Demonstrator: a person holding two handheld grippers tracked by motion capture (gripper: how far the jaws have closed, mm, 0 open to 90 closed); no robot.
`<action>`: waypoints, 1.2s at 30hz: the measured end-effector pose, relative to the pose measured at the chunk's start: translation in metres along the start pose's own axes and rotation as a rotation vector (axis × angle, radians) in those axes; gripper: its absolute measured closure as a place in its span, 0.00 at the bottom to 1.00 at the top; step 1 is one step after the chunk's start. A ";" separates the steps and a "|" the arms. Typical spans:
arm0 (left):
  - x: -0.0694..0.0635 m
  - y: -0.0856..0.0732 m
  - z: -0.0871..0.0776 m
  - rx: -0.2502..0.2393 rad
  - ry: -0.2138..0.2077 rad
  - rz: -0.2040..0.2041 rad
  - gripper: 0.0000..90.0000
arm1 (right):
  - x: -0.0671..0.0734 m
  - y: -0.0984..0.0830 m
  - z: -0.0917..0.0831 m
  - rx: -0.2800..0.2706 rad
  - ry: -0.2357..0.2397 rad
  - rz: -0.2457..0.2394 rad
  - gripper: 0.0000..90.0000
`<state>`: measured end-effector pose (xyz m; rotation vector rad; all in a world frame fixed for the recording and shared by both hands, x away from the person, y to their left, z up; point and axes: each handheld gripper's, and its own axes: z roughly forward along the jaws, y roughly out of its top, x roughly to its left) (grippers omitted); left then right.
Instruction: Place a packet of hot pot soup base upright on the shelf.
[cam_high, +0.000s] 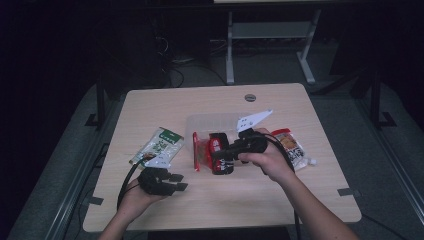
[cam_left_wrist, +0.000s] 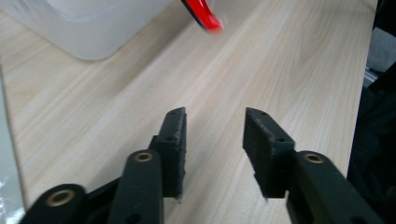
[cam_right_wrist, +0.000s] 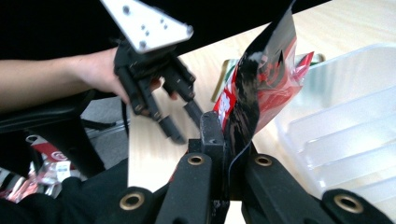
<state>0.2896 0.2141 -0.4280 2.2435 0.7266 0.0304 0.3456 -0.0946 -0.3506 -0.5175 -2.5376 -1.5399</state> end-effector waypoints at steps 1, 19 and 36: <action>0.000 0.000 0.001 0.008 0.000 0.002 0.61 | -0.002 0.001 -0.001 -0.007 -0.007 -0.001 1.00; -0.002 -0.004 0.006 0.021 0.003 0.037 0.36 | -0.039 0.027 -0.007 -0.043 -0.102 0.042 1.00; -0.001 -0.007 0.006 0.011 0.008 0.032 0.36 | -0.059 0.013 0.017 0.016 -0.115 0.096 1.00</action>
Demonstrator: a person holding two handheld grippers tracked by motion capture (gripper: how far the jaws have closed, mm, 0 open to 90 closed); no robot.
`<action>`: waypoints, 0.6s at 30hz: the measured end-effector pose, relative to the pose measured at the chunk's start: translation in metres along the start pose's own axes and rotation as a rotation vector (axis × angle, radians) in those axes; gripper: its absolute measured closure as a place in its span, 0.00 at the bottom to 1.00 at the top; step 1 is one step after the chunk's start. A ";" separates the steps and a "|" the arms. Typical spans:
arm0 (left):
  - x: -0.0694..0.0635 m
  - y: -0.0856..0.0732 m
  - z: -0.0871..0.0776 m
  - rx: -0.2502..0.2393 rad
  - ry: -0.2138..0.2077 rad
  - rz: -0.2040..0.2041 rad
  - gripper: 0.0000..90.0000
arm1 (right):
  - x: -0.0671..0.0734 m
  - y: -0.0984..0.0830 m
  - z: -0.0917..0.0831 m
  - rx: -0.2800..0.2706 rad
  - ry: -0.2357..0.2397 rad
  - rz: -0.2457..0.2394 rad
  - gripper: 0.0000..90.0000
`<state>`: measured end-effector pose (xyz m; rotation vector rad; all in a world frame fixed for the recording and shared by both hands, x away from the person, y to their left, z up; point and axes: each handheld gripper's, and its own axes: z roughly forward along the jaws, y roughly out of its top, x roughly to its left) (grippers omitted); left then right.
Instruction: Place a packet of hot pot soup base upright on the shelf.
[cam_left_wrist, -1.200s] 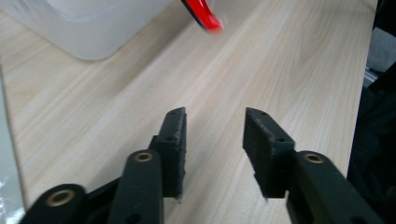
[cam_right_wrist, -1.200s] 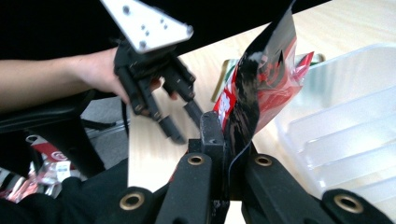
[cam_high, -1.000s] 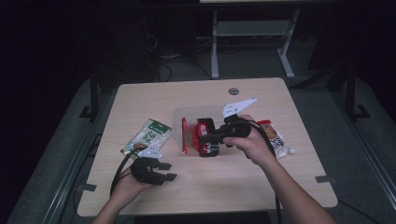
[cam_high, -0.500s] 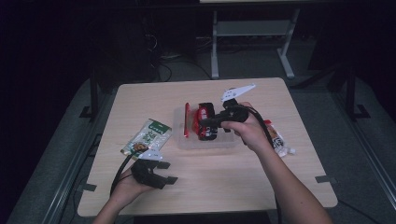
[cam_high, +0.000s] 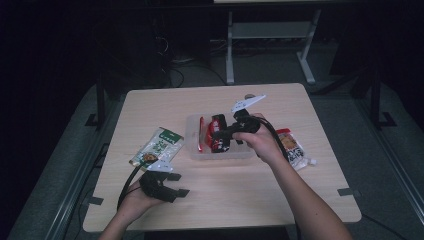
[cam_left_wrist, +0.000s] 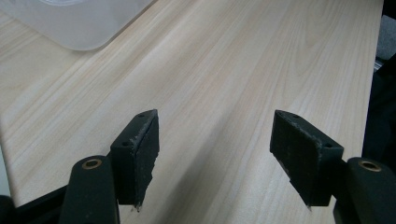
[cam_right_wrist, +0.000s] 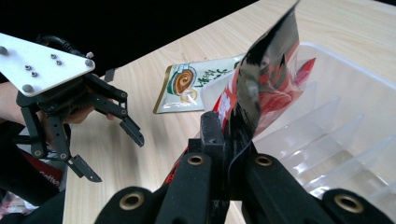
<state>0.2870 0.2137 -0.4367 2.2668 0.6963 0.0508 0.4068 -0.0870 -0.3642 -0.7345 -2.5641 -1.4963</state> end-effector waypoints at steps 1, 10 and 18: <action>0.000 0.000 0.000 0.000 0.000 0.003 0.36 | 0.000 0.000 0.002 -0.001 0.003 0.002 1.00; -0.002 -0.002 0.000 -0.001 -0.005 0.006 0.36 | -0.006 -0.002 0.015 0.019 -0.002 0.009 1.00; -0.005 -0.007 -0.002 0.001 0.002 0.002 0.36 | -0.014 -0.003 0.024 0.021 0.005 0.029 1.00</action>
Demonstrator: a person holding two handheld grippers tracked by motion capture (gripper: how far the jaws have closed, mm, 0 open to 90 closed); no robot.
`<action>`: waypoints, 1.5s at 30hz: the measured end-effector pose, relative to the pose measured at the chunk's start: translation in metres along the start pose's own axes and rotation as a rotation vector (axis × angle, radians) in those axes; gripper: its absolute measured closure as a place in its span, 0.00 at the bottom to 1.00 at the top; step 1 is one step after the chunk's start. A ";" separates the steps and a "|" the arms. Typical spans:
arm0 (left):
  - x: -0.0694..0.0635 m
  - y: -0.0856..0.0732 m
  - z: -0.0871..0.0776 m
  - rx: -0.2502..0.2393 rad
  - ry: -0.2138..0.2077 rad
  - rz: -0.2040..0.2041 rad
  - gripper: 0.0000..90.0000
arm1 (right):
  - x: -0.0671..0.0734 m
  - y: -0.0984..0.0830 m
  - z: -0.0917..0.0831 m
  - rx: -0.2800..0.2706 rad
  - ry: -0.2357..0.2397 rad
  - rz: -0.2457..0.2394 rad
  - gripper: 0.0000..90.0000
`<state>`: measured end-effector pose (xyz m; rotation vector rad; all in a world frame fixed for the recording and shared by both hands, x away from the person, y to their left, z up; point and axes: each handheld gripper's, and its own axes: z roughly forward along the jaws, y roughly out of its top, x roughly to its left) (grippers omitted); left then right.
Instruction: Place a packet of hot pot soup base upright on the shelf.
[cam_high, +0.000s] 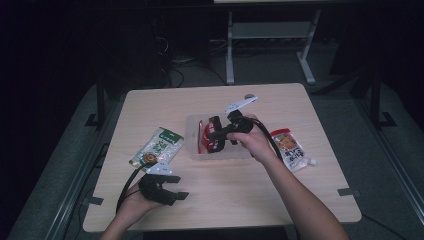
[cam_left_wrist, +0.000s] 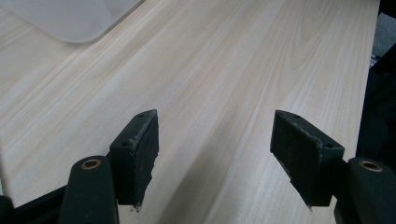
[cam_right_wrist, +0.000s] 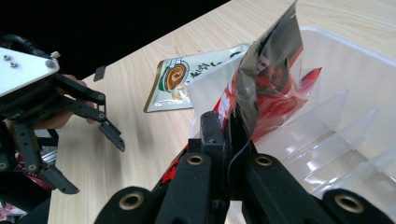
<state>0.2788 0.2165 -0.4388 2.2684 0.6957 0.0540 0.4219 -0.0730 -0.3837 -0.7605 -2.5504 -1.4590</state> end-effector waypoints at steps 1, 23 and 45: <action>0.000 -0.001 -0.001 0.003 0.005 0.000 0.36 | -0.001 0.000 0.001 0.002 0.001 0.002 1.00; 0.000 0.000 0.000 0.018 0.013 0.004 0.36 | -0.002 0.000 0.010 0.012 -0.022 0.002 0.91; 0.001 0.006 0.006 0.021 -0.008 0.027 0.36 | 0.013 0.004 -0.024 -0.040 -0.051 -0.029 0.80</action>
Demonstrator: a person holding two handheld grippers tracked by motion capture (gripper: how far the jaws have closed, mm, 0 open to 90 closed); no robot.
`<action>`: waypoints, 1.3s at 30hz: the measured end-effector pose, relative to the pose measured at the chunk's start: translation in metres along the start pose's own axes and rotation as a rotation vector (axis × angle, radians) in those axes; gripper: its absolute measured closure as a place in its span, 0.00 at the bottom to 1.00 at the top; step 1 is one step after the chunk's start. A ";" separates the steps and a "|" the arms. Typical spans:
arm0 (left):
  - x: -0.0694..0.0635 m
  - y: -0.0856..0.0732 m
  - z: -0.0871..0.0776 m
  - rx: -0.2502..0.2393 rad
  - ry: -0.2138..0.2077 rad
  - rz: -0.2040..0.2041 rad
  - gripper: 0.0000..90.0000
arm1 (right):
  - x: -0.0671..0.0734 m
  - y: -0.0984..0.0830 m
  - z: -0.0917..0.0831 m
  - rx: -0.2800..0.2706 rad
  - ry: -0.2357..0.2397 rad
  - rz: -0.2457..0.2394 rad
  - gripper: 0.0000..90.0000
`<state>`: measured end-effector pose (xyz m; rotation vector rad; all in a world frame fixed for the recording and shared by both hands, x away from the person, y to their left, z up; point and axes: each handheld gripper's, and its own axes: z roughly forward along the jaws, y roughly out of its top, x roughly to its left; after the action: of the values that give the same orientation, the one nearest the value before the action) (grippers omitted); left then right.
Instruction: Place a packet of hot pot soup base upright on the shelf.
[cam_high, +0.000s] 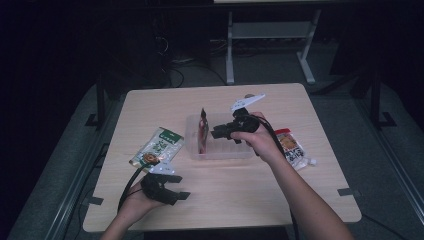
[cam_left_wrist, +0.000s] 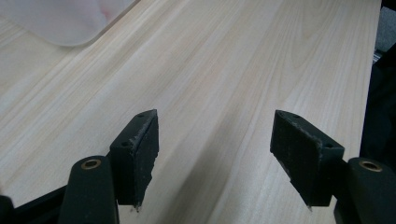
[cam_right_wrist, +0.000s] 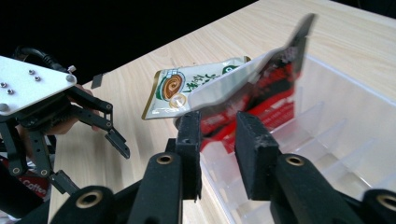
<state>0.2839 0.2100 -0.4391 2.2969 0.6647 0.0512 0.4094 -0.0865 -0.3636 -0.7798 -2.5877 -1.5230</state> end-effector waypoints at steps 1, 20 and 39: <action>0.000 0.000 0.000 0.009 0.000 0.008 0.36 | 0.001 0.000 -0.001 0.001 -0.006 -0.002 0.82; 0.000 0.002 -0.002 -0.006 0.005 0.000 0.36 | 0.023 -0.032 -0.023 0.106 -0.037 -0.067 0.92; 0.000 0.000 -0.002 -0.005 0.027 -0.003 0.36 | 0.022 -0.095 -0.085 0.151 -0.140 -0.010 1.00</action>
<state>0.2838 0.2114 -0.4372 2.2939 0.6810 0.0823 0.3306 -0.1857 -0.3899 -0.8889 -2.7698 -1.2999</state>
